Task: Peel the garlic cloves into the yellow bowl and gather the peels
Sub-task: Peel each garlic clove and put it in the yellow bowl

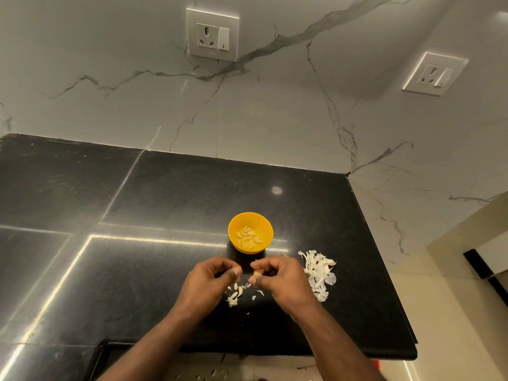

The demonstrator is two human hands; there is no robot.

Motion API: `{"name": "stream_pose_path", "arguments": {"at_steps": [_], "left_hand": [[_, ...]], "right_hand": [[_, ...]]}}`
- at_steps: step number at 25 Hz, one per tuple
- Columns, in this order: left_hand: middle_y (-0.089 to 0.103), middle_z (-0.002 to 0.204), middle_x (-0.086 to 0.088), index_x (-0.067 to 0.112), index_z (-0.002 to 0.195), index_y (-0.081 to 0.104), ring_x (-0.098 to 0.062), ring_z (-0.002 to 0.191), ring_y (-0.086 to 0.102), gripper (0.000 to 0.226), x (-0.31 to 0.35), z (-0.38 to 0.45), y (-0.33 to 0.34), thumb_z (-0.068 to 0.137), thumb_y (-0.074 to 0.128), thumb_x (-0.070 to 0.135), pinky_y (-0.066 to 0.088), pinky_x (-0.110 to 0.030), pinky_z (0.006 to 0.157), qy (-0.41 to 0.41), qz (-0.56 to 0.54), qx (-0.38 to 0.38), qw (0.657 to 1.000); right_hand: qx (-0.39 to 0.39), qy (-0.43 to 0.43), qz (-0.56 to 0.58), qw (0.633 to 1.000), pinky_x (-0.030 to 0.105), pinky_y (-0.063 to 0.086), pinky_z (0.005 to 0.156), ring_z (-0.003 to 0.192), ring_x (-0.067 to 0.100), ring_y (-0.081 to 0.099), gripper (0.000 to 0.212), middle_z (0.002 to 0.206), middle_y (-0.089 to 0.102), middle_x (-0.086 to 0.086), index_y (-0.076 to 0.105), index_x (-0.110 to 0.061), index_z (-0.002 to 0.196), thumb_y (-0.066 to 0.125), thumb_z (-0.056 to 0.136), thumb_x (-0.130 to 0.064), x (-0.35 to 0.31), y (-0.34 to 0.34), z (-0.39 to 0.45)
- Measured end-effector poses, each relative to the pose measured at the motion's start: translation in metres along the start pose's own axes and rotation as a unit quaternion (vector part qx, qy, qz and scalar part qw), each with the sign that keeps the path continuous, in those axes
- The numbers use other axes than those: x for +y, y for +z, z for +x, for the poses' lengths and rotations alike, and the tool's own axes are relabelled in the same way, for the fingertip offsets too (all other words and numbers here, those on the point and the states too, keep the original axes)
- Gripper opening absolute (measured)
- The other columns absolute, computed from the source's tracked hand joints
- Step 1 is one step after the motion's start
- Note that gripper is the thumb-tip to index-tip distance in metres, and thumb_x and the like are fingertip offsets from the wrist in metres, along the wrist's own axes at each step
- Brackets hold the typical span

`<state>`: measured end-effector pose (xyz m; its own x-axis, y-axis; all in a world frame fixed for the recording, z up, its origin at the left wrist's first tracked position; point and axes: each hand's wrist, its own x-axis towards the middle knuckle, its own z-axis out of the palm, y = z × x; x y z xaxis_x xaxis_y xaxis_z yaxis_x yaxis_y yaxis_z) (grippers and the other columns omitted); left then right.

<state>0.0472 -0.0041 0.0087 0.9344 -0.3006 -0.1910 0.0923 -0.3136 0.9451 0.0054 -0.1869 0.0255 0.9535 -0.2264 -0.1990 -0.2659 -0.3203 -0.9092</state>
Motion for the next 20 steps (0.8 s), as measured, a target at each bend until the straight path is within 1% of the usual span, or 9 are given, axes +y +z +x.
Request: {"name": "stream_pose_path", "arguments": {"at_steps": [3,4,6,8,10,12,14,16,20], "left_hand": [[0.075,0.088,0.019,0.037,0.090,0.075,0.000,0.084,0.068,0.017,-0.007,0.000,-0.005,0.095,0.068,0.023,0.054,-0.028,0.079,0.013,0.083,-0.001,0.996],[0.074,0.089,0.022,0.039,0.094,0.074,0.002,0.088,0.068,0.019,-0.007,0.000,-0.005,0.095,0.068,0.021,0.054,-0.027,0.081,0.013,0.085,0.000,0.996],[0.075,0.086,0.021,0.037,0.096,0.072,0.004,0.085,0.068,0.012,-0.008,0.000,-0.004,0.097,0.065,0.028,0.054,-0.028,0.080,0.006,0.083,0.006,0.997],[0.074,0.083,0.018,0.035,0.094,0.071,0.004,0.079,0.067,0.012,-0.007,0.000,-0.006,0.099,0.060,0.036,0.051,-0.025,0.073,0.006,0.088,0.025,0.996],[0.074,0.087,0.016,0.038,0.096,0.070,0.005,0.083,0.066,0.010,-0.013,0.001,-0.009,0.098,0.063,0.032,0.048,-0.020,0.070,0.004,0.075,0.047,0.996],[0.073,0.096,0.015,0.039,0.103,0.068,0.000,0.090,0.067,0.015,-0.021,0.000,-0.012,0.097,0.065,0.027,0.049,-0.020,0.075,-0.009,0.067,0.046,0.997],[0.071,0.101,0.018,0.041,0.108,0.066,-0.001,0.096,0.065,0.020,-0.030,-0.001,-0.014,0.096,0.066,0.025,0.051,-0.022,0.080,-0.010,0.092,0.037,0.995],[0.069,0.104,0.020,0.042,0.108,0.065,0.000,0.098,0.064,0.022,-0.034,-0.002,-0.017,0.095,0.067,0.024,0.050,-0.021,0.081,0.000,0.103,0.038,0.994],[0.067,0.104,0.020,0.041,0.106,0.065,0.001,0.098,0.063,0.022,-0.037,-0.001,-0.020,0.094,0.069,0.023,0.044,-0.012,0.076,0.005,0.108,0.036,0.993]], "right_hand": [[0.025,0.022,0.002,0.999,0.028,0.057,0.068,0.066,0.008,0.069,0.008,0.075,0.076,-0.001,0.079,-0.019,0.088,0.083,0.081,-0.018,0.000,-0.005,0.003],[0.025,0.032,0.009,0.999,0.028,0.056,0.064,0.061,0.009,0.067,0.006,0.070,0.075,0.001,0.078,-0.017,0.088,0.081,0.082,-0.017,-0.001,-0.005,0.003],[0.022,0.050,0.031,0.998,0.031,0.055,0.060,0.057,0.013,0.065,0.009,0.065,0.072,0.006,0.076,-0.009,0.085,0.082,0.081,-0.014,-0.003,-0.006,0.004],[0.029,0.059,0.041,0.997,0.034,0.054,0.060,0.058,0.018,0.065,0.011,0.065,0.072,0.010,0.074,-0.005,0.083,0.082,0.080,-0.013,-0.006,-0.006,0.004],[0.052,0.044,0.011,0.998,0.034,0.056,0.066,0.062,0.015,0.066,0.005,0.070,0.074,0.007,0.076,-0.013,0.082,0.079,0.084,-0.016,-0.005,-0.007,0.008],[0.068,0.020,-0.041,0.997,0.033,0.059,0.078,0.073,0.007,0.069,0.005,0.079,0.075,-0.003,0.078,-0.022,0.086,0.077,0.086,-0.017,-0.005,-0.006,0.014],[0.070,0.016,-0.057,0.996,0.036,0.060,0.084,0.080,0.007,0.071,0.010,0.085,0.076,-0.007,0.077,-0.025,0.090,0.077,0.085,-0.017,-0.009,-0.005,0.023],[0.071,0.014,-0.061,0.996,0.038,0.061,0.080,0.076,0.012,0.072,0.012,0.084,0.075,-0.005,0.073,-0.027,0.085,0.079,0.083,-0.018,-0.018,-0.002,0.034],[0.101,-0.024,-0.098,0.990,0.023,0.056,0.067,0.072,0.012,0.071,0.004,0.083,0.071,-0.010,0.074,-0.024,0.090,0.076,0.087,-0.022,-0.039,0.003,0.056]]}}
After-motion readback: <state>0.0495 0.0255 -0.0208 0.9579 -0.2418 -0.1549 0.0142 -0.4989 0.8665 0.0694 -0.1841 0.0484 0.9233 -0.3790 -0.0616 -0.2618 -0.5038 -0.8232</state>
